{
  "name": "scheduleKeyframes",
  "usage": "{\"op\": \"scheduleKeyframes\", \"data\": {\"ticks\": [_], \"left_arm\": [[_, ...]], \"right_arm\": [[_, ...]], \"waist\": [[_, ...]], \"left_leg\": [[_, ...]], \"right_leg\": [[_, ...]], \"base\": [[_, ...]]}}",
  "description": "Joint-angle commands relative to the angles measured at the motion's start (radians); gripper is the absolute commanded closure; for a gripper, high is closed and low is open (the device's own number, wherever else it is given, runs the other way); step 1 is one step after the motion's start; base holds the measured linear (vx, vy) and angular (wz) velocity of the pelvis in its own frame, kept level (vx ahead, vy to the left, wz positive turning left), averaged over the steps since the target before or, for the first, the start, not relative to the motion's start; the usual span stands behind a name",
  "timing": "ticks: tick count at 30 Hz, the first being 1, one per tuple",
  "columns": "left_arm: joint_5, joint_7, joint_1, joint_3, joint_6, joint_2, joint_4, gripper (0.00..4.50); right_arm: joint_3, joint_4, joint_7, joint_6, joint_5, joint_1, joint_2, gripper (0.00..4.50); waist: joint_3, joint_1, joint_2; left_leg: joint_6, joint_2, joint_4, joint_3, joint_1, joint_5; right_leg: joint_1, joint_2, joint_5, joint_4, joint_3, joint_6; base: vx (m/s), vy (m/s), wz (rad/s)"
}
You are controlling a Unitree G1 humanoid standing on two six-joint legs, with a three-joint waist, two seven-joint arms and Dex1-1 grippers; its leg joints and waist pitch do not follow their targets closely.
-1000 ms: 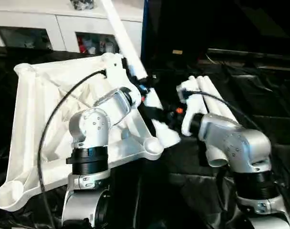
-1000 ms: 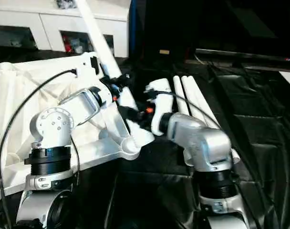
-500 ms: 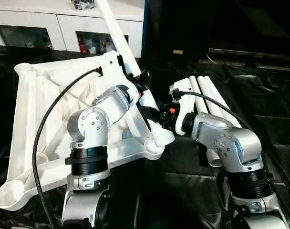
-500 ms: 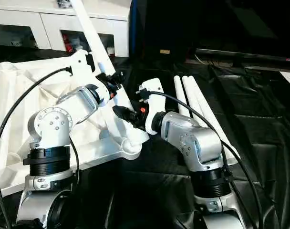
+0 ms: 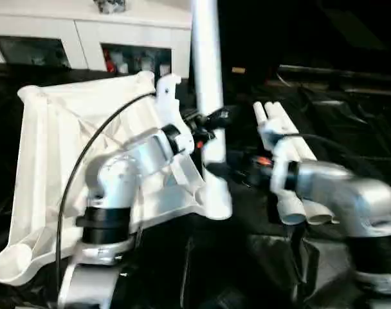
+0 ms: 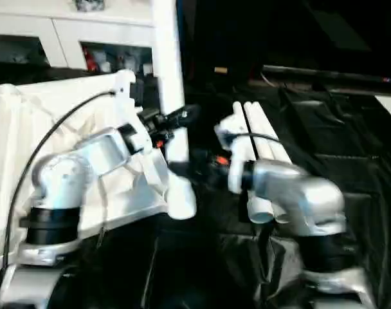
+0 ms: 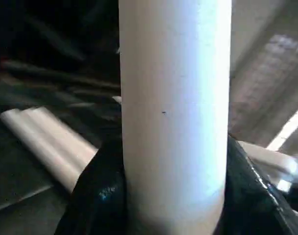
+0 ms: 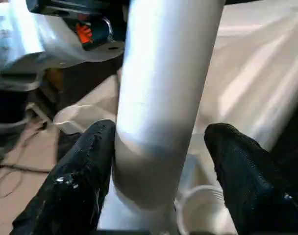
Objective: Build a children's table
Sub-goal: Pick table leg
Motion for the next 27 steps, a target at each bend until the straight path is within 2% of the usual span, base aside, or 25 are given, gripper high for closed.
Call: {"op": "scheduleKeyframes", "data": {"ticks": [1, 3, 8, 13, 17, 18, 23, 25, 27], "left_arm": [[-0.076, -0.091, -0.011, -0.007, 0.021, 0.004, -0.035, 2.64], [-0.125, -0.171, -0.013, -0.025, 0.034, 0.013, -0.043, 2.65], [-0.129, -0.253, -0.019, -0.057, 0.017, 0.017, -0.032, 2.65], [-0.149, -0.289, -0.033, -0.051, 0.016, 0.02, -0.007, 2.66], [-0.154, -0.299, -0.038, -0.049, 0.017, 0.023, 0.001, 2.66], [-0.154, -0.299, -0.038, -0.049, 0.017, 0.023, 0.001, 2.66], [-0.165, -0.293, -0.041, -0.031, 0.026, 0.017, 0.006, 2.66], [-0.164, -0.279, -0.042, -0.023, 0.02, 0.013, 0.007, 2.1], [-0.143, -0.266, -0.039, -0.025, -0.002, 0.014, 0.001, 1.96]], "right_arm": [[0.014, -0.004, 0.031, -0.002, 0.002, 0.015, -0.026, 1.28], [0.035, -0.009, 0.078, -0.011, 0.012, 0.022, -0.042, 1.28], [0.044, -0.015, 0.114, 0.0, 0.041, 0.016, -0.045, 1.67], [0.053, -0.02, 0.146, 0.012, 0.064, 0.014, -0.063, 2.06], [0.056, -0.025, 0.154, 0.017, 0.075, 0.017, -0.072, 2.19], [0.056, -0.025, 0.154, 0.017, 0.075, 0.017, -0.072, 2.43], [0.057, -0.042, 0.134, 0.027, 0.081, 0.024, -0.059, 2.61], [0.057, -0.047, 0.117, 0.024, 0.084, 0.025, -0.053, 2.63], [0.054, -0.05, 0.098, 0.018, 0.078, 0.025, -0.045, 2.64]], "waist": [[-0.07, 0.0, 0.002], [-0.068, 0.001, 0.001], [-0.069, 0.002, 0.004], [-0.07, 0.002, 0.003], [-0.072, 0.003, 0.002], [-0.072, 0.004, 0.002], [-0.072, 0.003, 0.004], [-0.072, 0.003, 0.004], [-0.072, 0.003, 0.003]], "left_leg": [[0.005, 0.057, -0.059, -0.019, 0.022, -0.079], [0.008, 0.058, -0.06, -0.02, 0.022, -0.082], [0.009, 0.06, -0.06, -0.02, 0.023, -0.093], [0.006, 0.058, -0.059, -0.019, 0.023, -0.093], [0.009, 0.058, -0.057, -0.02, 0.021, -0.079], [0.012, 0.058, -0.057, -0.019, 0.022, -0.078], [0.01, 0.059, -0.057, -0.02, 0.021, -0.079], [0.008, 0.059, -0.057, -0.02, 0.023, -0.083], [0.005, 0.058, -0.057, -0.021, 0.021, -0.078]], "right_leg": [[0.05, -0.102, 0.008, -0.064, 0.049, -0.192], [0.049, -0.101, 0.0, -0.065, 0.049, -0.198], [0.049, -0.103, -0.013, -0.067, 0.049, -0.203], [0.049, -0.102, -0.02, -0.066, 0.049, -0.199], [0.051, -0.101, 0.009, -0.062, 0.048, -0.204], [0.05, -0.101, 0.011, -0.063, 0.049, -0.206], [0.05, -0.101, 0.011, -0.062, 0.048, -0.211], [0.05, -0.101, 0.004, -0.062, 0.047, -0.211], [0.05, -0.101, 0.008, -0.062, 0.048, -0.21]], "base": [[0.0, 0.0, 0.0], [0.0, 0.0, 0.0], [0.0, 0.0, 0.0], [0.0, 0.0, 0.0], [0.0, 0.0, 0.0], [0.0, 0.0, 0.0], [0.0, 0.0, 0.0], [0.0, 0.0, 0.0], [0.0, 0.0, 0.0]]}}
